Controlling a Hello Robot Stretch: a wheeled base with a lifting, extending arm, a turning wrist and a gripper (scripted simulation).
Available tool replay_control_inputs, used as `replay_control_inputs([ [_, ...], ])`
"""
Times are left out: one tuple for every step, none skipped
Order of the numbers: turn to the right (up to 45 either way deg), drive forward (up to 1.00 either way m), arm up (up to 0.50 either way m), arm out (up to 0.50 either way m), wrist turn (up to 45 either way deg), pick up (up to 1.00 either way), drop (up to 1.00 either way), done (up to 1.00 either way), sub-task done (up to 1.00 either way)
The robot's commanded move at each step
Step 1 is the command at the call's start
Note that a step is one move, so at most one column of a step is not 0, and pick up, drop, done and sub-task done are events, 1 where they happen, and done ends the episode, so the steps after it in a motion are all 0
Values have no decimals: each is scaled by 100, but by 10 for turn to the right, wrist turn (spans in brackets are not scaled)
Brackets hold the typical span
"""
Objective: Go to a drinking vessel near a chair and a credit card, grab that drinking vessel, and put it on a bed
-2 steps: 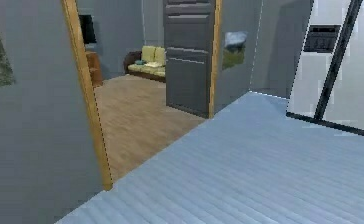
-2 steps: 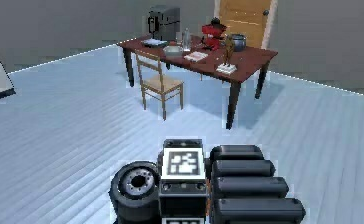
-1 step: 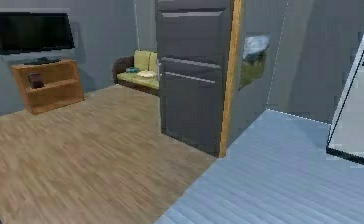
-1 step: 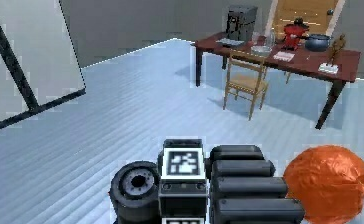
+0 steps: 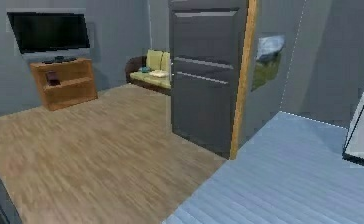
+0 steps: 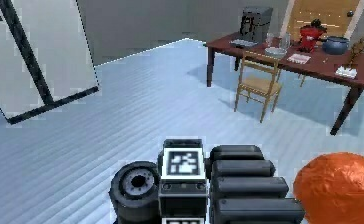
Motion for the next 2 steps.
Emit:
replay_control_inputs([
  [0, 30, 0, 0, 0, 0, 0, 0, 0],
  [-30, 0, 0, 0, 0, 0, 0, 0, 0],
])
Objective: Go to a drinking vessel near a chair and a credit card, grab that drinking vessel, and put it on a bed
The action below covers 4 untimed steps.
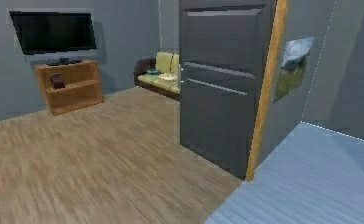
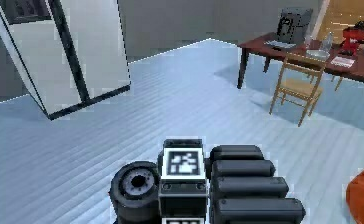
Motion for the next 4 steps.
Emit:
replay_control_inputs([
  [0, 45, 0, 0, 0, 0, 0, 0, 0],
  [-420, 0, 0, 0, 0, 0, 0, 0, 0],
  [0, 100, 0, 0, 0, 0, 0, 0, 0],
  [-60, 0, 0, 0, 0, 0, 0, 0, 0],
])
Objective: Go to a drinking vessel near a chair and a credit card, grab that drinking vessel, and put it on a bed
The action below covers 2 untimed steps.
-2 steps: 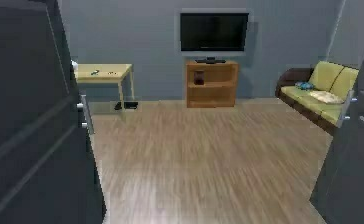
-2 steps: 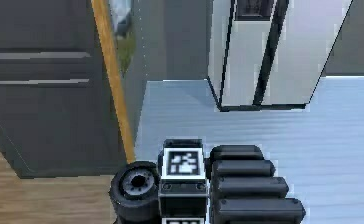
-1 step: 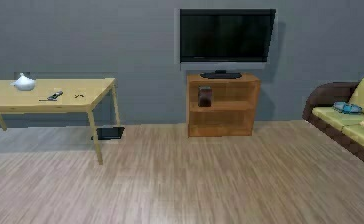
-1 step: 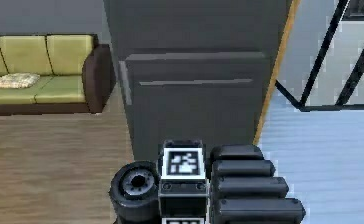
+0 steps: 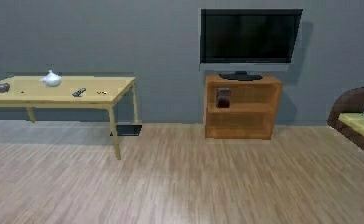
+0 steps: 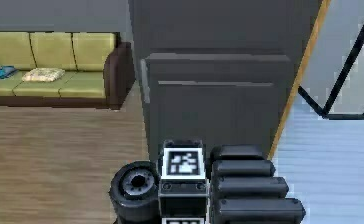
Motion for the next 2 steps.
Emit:
replay_control_inputs([
  [0, 40, 0, 0, 0, 0, 0, 0, 0],
  [-450, 0, 0, 0, 0, 0, 0, 0, 0],
])
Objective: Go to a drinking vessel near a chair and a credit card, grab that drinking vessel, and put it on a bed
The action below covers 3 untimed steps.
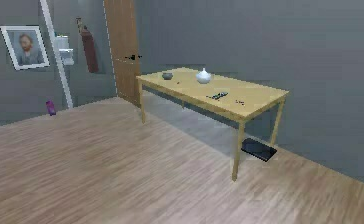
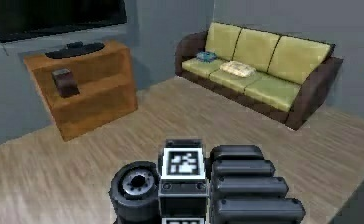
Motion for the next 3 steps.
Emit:
replay_control_inputs([
  [-150, 0, 0, 0, 0, 0, 0, 0, 0],
  [0, 45, 0, 0, 0, 0, 0, 0, 0],
  [-60, 0, 0, 0, 0, 0, 0, 0, 0],
])
